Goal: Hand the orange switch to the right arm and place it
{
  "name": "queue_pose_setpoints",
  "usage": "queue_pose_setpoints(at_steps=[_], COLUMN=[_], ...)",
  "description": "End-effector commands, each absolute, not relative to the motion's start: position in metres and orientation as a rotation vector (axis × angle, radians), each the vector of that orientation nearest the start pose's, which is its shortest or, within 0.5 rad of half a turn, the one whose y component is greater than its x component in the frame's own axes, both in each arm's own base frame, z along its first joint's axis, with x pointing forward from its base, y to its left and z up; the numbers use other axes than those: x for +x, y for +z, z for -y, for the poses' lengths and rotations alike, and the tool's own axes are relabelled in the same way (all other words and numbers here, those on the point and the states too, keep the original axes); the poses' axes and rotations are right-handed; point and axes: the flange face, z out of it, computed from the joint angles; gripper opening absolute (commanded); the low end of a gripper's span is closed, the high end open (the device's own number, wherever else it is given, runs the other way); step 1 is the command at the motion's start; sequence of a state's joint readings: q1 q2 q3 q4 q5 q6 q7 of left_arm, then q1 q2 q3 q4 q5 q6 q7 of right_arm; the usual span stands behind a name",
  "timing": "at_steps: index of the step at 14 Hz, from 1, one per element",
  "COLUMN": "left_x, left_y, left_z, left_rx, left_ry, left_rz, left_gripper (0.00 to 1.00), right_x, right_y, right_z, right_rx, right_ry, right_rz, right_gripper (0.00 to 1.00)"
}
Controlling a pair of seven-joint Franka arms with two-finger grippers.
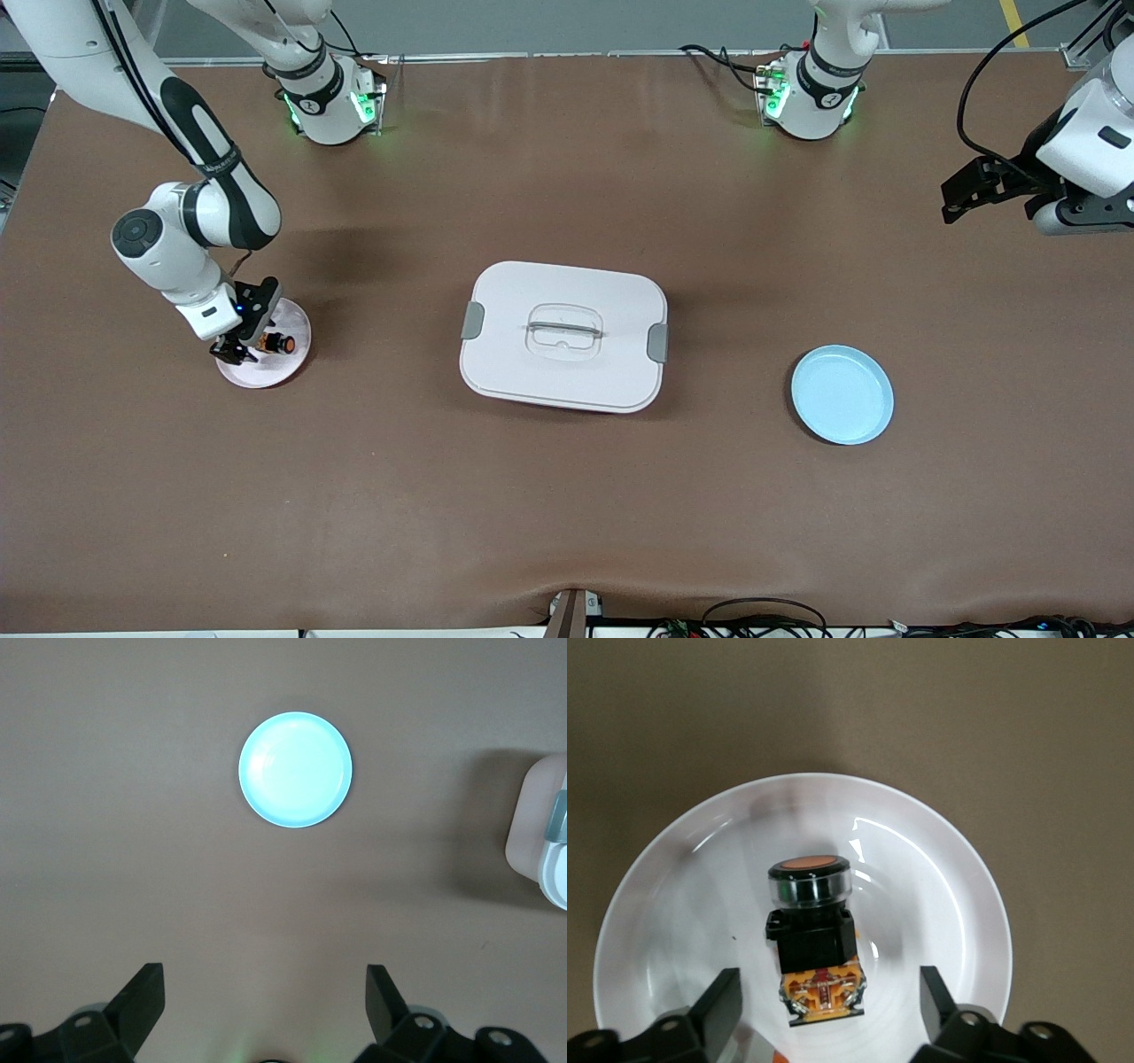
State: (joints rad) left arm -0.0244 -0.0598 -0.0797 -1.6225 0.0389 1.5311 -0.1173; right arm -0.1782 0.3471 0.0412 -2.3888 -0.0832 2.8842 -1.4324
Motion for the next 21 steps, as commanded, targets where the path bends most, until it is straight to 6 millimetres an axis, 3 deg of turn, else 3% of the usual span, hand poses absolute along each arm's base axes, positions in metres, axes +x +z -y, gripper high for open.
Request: queue_pose_setpoints(at_steps=[1, 5, 13, 17, 21], left_x=[0.527, 0.527, 0.526, 0.526, 0.526], left_y=[0.631, 0.631, 0.635, 0.635, 0.636], left_z=[0.054, 0.054, 0.054, 0.053, 0.053], left_rx=[-3.110, -3.110, -3.112, -3.112, -3.112], left_ry=[0.041, 0.041, 0.029, 0.029, 0.031], left_rz=[0.020, 0.020, 0.020, 0.023, 0.023], left_gripper=[1.00, 1.00, 1.00, 1.00, 1.00], right_x=[0.517, 0.518, 0.527, 0.519, 0.511], right_y=[0.206, 0.244, 0.344, 0.371, 0.407], right_z=[0.066, 0.067, 0.062, 0.062, 0.057], right_rx=[-2.528, -2.612, -2.793, -2.790, -2.889], right_ry=[-0.175, -0.110, 0.104, 0.063, 0.131], right_rz=[2.071, 1.917, 1.444, 1.277, 0.985], right_gripper=[1.00, 1.00, 1.00, 1.00, 1.00])
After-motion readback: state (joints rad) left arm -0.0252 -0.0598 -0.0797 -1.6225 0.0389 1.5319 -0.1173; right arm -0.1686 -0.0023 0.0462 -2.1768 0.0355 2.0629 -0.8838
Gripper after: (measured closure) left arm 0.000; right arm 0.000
